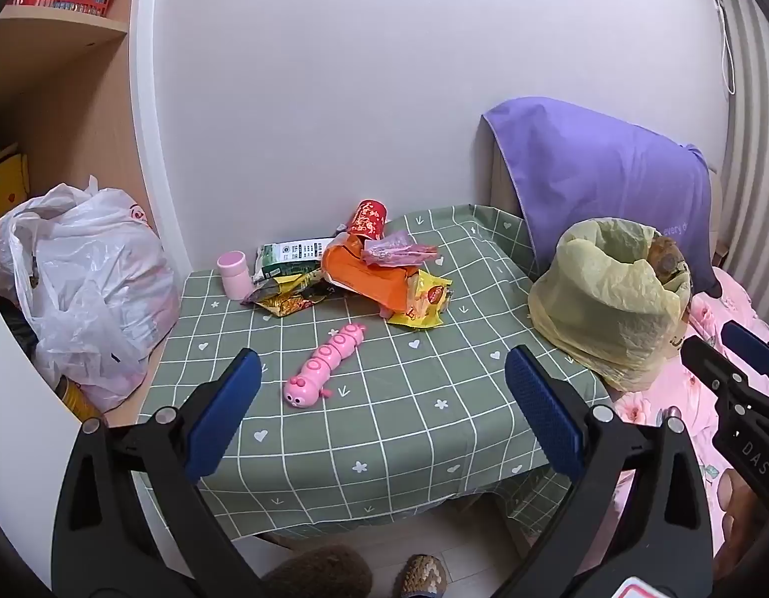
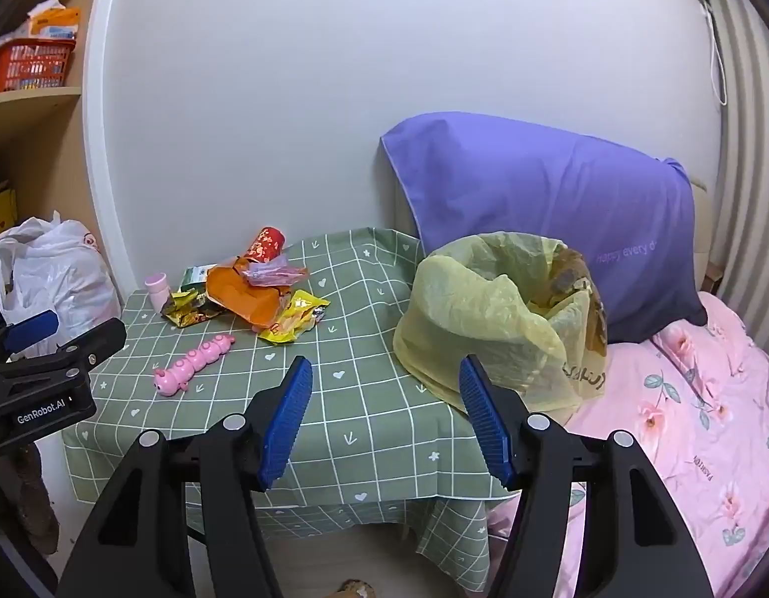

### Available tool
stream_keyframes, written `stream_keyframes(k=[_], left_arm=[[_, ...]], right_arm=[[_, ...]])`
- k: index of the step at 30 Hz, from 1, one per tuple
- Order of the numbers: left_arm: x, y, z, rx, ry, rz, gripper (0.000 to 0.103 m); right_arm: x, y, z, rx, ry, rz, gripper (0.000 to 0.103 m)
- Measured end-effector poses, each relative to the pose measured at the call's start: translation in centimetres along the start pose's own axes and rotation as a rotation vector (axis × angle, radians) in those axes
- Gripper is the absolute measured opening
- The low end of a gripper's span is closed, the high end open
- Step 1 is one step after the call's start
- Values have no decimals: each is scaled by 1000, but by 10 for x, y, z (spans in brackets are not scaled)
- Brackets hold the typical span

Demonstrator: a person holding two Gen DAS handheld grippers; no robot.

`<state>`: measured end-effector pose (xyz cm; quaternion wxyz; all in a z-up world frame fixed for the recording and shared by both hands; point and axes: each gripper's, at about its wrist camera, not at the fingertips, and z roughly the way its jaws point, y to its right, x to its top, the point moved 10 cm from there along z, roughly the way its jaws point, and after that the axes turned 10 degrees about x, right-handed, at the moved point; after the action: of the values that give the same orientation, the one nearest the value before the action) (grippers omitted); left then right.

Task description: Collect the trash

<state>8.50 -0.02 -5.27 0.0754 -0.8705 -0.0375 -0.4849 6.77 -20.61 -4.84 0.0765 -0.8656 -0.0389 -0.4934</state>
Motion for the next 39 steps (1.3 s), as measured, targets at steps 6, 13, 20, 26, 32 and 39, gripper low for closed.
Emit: stream_keyframes(k=[6,13,20,26,32,39], left_arm=[[1,-2,2,-8,-2,4,94],[0,1,1,2,1,14,94],[-1,1,1,-2,-2,13,94],[-2,6,-1,-23,-2,16,94],[-4,9,-2,-34,-3,22,94],[-5,11,-3,-44,-5,25,94]], right_arm=[[3,1,5,-7,-9,-3,58],[5,-7,5,-14,7,-13,58],[5,2,1,-13,9,-7,58],[2,7,-2,-19,10,7,58],[-1,10,-5,-24,9,15,58],[-1,11,-7,-24,10,16,58]])
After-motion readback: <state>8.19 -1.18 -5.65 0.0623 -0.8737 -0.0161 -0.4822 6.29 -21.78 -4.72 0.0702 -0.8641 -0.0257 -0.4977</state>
